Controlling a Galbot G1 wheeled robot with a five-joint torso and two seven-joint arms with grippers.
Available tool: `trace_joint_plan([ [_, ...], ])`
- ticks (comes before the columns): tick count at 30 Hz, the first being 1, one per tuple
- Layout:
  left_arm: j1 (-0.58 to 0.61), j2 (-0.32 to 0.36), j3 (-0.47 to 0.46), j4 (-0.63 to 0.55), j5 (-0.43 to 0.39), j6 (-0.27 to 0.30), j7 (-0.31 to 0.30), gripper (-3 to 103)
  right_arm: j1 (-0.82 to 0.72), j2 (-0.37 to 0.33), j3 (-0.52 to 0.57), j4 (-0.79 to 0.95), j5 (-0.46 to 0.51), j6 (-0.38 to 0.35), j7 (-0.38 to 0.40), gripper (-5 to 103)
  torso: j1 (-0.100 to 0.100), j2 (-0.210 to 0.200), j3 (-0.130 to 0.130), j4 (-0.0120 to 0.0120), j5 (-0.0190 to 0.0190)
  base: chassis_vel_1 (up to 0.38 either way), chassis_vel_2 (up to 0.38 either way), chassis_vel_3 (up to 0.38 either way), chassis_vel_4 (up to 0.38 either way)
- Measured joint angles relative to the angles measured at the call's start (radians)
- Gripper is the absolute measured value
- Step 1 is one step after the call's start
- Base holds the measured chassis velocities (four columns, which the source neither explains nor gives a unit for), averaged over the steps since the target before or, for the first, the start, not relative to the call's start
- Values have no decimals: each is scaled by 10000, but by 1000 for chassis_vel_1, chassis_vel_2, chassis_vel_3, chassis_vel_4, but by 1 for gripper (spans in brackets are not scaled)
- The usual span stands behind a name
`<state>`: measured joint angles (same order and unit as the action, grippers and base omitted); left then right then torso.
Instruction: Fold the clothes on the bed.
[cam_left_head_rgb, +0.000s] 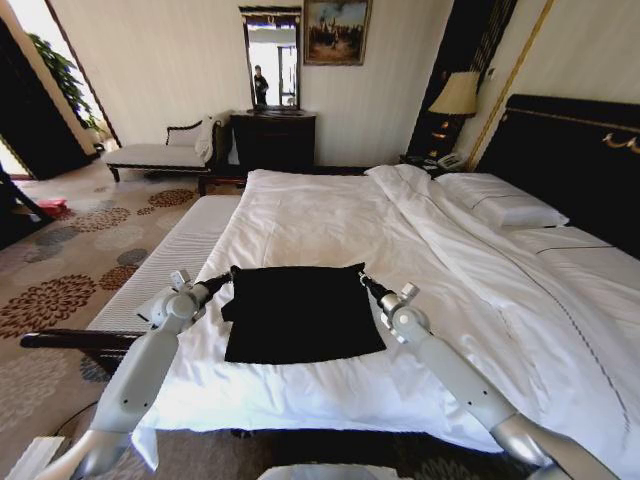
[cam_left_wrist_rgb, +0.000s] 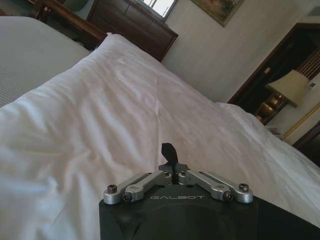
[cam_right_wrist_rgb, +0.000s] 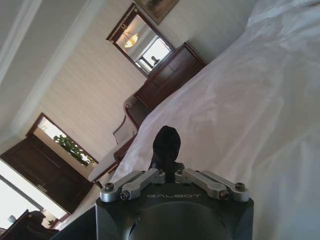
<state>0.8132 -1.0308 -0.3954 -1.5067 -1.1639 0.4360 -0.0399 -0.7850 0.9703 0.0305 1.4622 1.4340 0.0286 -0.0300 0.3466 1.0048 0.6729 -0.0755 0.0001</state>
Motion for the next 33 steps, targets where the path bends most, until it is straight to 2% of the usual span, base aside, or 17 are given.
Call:
trace_joint_plan([
  [2,65,-70,-1,16,-84,-535,263,1,-105,12,58,66,32,294,-483,3,0,0,0,0,0,0,0,0,0],
  [3,65,-70,-1,16,-84,-535,263,1,-105,12,58,66,32,294,-483,3,0,0,0,0,0,0,0,0,0],
  [6,240,-104,-75,-223,-446,-967,563,1,-143,18,118,178,194,836,-1354,3,0,0,0,3,-1,0,0,0,0],
  [13,421,28,-110,-485,-482,-1460,961,1,-35,84,63,-104,-76,1624,-2064,3,0,0,0,2,-1,0,0,0,0],
  [19,654,4,-254,-889,-566,-1477,986,1,-213,82,211,137,83,1813,-2527,3,2,0,0,3,-1,0,0,0,0],
  [23,1161,170,-430,-1658,-488,-1464,1096,1,-824,-95,607,537,3,1971,-3397,3,-2,1,-1,1,0,0,0,0,0],
  [25,1189,185,-458,-1696,-485,-1464,1097,1,-894,-121,651,536,-36,1997,-3544,3,-2,1,-1,2,0,0,0,0,0],
  [30,1226,99,-770,-1770,-495,-1503,1141,1,-1073,-96,1023,376,-44,2197,-4656,3,0,0,0,2,-1,0,0,0,0],
  [33,1299,49,-932,-1948,-501,-1504,1231,1,-1124,-26,1206,417,61,2208,-4943,3,0,0,0,1,-1,0,0,0,0],
])
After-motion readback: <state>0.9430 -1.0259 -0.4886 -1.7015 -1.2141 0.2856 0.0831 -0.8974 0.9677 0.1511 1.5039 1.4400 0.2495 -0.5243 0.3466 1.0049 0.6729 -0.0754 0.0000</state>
